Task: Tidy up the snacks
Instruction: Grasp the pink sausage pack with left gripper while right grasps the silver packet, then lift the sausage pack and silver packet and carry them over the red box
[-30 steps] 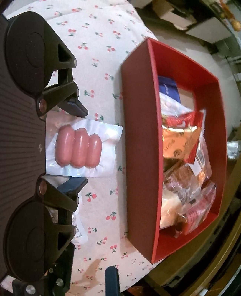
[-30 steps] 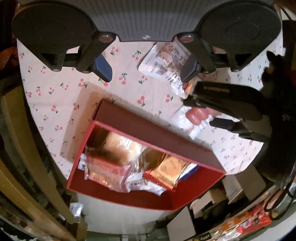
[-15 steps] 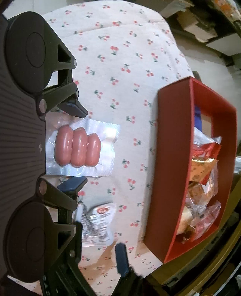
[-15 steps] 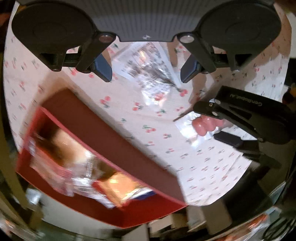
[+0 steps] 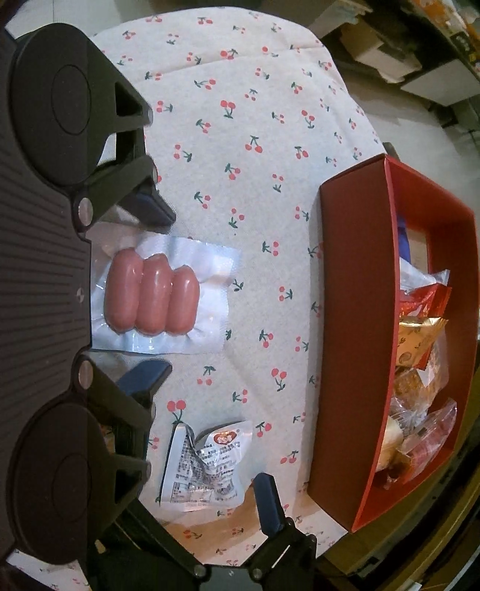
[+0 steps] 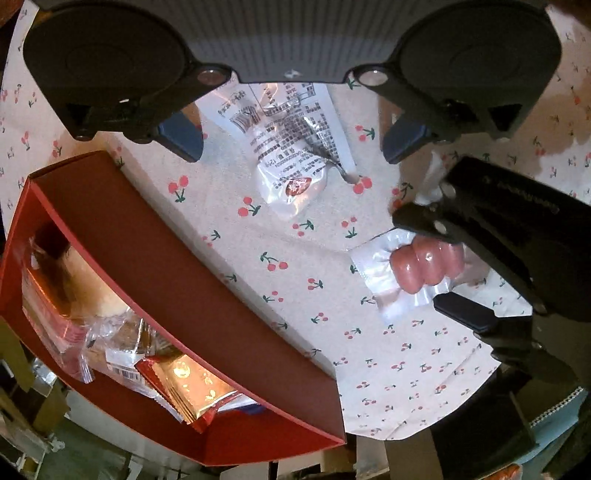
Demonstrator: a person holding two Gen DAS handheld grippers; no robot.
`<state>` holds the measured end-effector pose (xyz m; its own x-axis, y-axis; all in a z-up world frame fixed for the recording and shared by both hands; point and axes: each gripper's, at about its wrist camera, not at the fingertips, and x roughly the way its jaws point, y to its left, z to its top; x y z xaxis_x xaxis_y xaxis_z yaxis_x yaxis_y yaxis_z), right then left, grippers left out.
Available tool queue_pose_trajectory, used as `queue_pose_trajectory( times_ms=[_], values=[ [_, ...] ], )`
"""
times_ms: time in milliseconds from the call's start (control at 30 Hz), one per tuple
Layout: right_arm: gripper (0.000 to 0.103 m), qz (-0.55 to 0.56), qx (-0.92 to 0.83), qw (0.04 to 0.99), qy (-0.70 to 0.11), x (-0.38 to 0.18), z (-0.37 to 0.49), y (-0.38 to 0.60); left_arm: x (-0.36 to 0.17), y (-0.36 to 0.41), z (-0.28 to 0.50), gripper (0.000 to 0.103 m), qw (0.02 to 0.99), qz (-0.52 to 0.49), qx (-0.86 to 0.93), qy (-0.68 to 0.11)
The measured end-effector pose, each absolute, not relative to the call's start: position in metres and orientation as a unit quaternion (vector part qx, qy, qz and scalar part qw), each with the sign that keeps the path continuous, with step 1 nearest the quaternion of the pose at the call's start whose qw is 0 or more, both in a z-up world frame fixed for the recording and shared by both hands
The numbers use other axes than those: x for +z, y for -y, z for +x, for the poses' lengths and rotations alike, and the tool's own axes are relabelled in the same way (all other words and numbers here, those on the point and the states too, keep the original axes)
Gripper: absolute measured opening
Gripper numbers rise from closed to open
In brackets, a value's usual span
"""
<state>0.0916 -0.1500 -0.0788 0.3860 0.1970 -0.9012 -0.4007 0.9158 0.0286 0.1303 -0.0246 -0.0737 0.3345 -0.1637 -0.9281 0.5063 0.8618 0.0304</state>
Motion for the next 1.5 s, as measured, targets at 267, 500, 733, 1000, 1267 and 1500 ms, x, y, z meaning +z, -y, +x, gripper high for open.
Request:
queue_pose_trajectory(
  times_ms=[267,500,733,1000,1267,1500],
  values=[
    [0.103,-0.080,0.157,0.832,-0.526,-0.074,0.086,0.151,-0.074,0.025,0.130,0.087,0.806,0.153,-0.205,-0.534],
    [0.070,-0.070,0.114,0.845,-0.518,-0.059,0.068,0.158,-0.069,0.024,0.123,0.075,0.809,0.148,-0.201,-0.532],
    [0.068,-0.072,0.084,0.861,-0.497,-0.043,0.049,0.160,-0.067,0.027,0.109,0.074,0.809,0.152,-0.205,-0.530],
    [0.068,-0.061,0.072,0.874,-0.477,-0.031,0.031,0.164,-0.057,0.030,0.095,0.074,0.814,0.139,-0.213,-0.523],
    [0.068,-0.070,0.052,0.883,-0.461,-0.024,0.031,0.165,-0.053,0.033,0.094,0.074,0.819,0.135,-0.211,-0.517],
    [0.068,-0.065,0.040,0.887,-0.454,-0.021,0.034,0.170,-0.046,0.033,0.098,0.074,0.825,0.126,-0.211,-0.508]
  ],
)
